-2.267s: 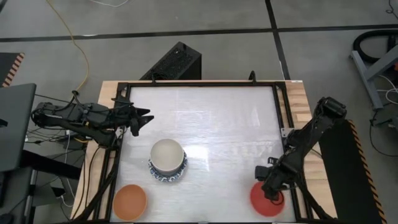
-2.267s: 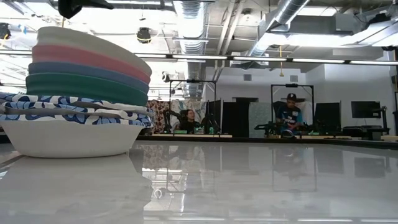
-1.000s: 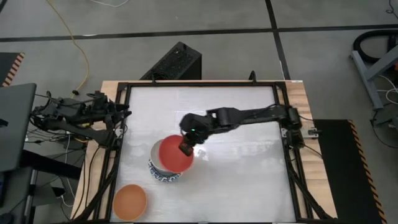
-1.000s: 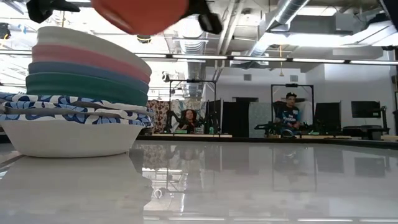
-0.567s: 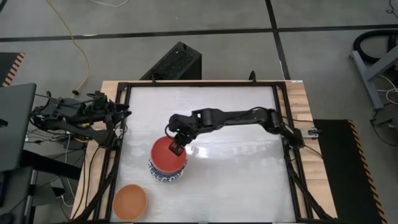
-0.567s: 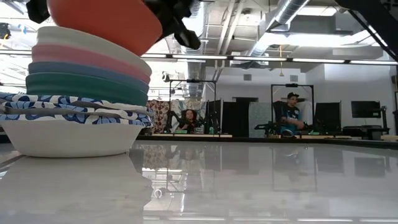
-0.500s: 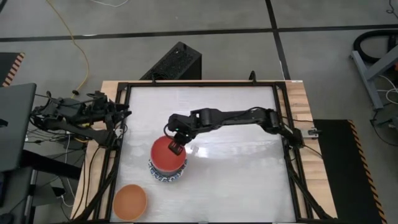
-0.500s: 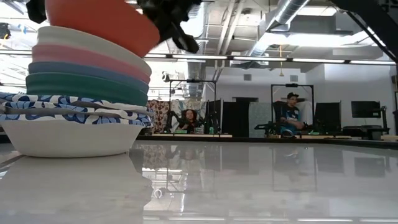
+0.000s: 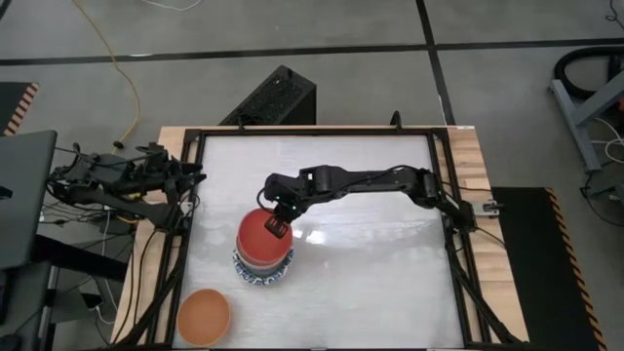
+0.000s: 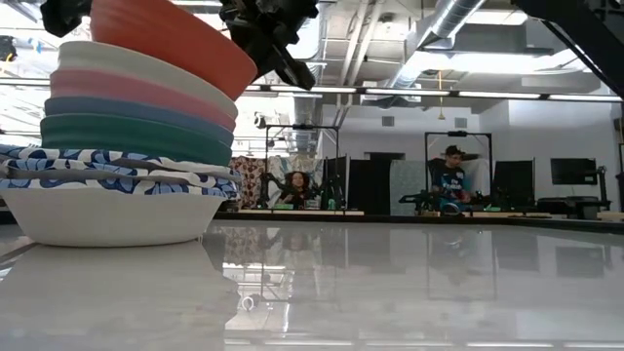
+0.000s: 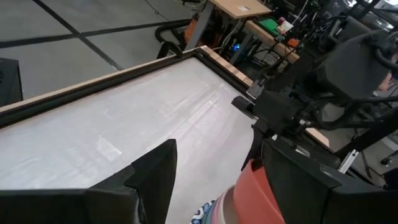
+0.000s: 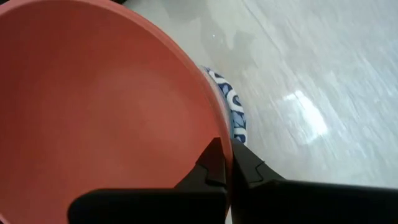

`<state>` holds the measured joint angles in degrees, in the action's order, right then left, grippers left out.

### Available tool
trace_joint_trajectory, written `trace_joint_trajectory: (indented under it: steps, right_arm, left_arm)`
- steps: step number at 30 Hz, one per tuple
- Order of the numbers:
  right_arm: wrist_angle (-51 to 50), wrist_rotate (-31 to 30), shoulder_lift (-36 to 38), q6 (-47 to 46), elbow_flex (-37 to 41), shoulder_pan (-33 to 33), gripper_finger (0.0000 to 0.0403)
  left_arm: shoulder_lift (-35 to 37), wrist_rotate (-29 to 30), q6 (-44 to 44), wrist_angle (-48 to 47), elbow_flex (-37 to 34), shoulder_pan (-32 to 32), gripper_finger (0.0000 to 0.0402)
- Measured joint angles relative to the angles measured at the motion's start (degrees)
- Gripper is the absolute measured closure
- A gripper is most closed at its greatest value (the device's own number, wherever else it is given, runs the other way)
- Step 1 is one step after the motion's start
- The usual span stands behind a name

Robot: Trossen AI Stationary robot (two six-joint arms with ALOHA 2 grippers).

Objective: Nest bowls inside each other
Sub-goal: Stack the orange bowl on top of the white bowl

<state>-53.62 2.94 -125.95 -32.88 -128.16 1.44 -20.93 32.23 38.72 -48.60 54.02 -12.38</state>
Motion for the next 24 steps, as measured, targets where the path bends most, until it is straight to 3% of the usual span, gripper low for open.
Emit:
trace_joint_trajectory:
  steps: [14,18,24]
  right_arm:
    - [-0.2,-0.6,-2.9,0.2,0.0,0.9,0.0396]
    - [0.3,-3.0,-2.8,0.0,0.0,1.2,0.0375]
    - [0.2,-1.3,-2.7,1.3,0.0,1.2,0.0348]
  left_arm:
    - [0.0,0.0,0.1,0.0,0.0,0.0,0.0178]
    - [0.0,-0.3,0.1,0.0,0.0,0.0,0.0178]
    - [0.0,-0.4,0.1,0.0,0.0,0.0,0.0178]
